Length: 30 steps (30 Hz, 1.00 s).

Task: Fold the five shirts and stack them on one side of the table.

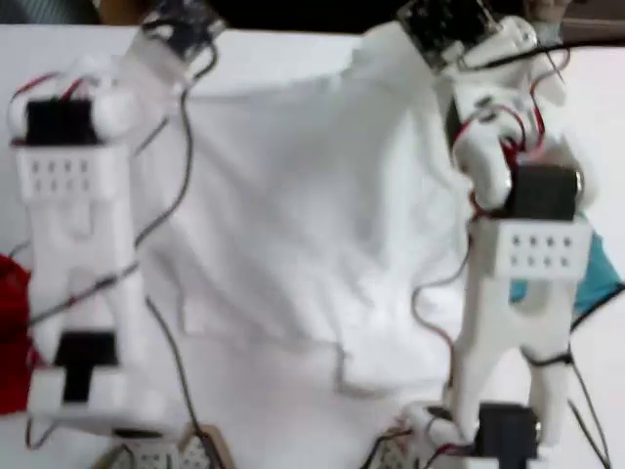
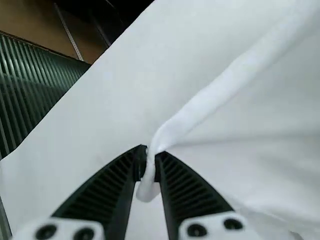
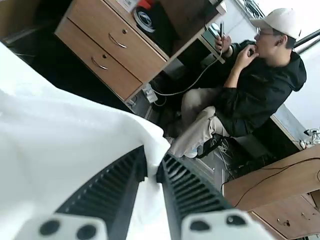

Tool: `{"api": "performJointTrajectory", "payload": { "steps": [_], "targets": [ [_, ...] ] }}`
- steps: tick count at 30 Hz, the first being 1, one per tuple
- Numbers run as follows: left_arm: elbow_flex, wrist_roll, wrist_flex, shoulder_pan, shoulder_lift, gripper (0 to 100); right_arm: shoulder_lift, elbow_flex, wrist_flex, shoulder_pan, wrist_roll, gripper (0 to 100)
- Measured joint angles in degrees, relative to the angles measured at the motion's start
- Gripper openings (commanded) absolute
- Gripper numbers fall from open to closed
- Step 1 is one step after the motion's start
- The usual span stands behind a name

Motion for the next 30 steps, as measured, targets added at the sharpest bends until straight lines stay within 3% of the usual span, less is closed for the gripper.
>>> {"api": "performJointTrajectory", "payload": {
  "steps": [7, 12, 23, 30],
  "targets": [
    [-22.3, -0.8, 7.0, -3.2, 17.8, 3, 7.0, 0.1, -5.1, -0.3, 0.0, 2.0],
    [-31.8, -2.8, 10.6, -5.8, 24.8, 3, 11.6, -1.1, -5.8, -1.8, 0.0, 2.0],
    [-33.1, -2.7, 13.1, -1.8, 30.5, 3, 19.9, -4.5, -4.7, -0.4, 0.0, 2.0],
    [-26.1, -2.7, 13.7, -1.8, 30.5, 3, 19.9, -4.6, 10.1, 2.1, 0.0, 2.0]
  ]
}}
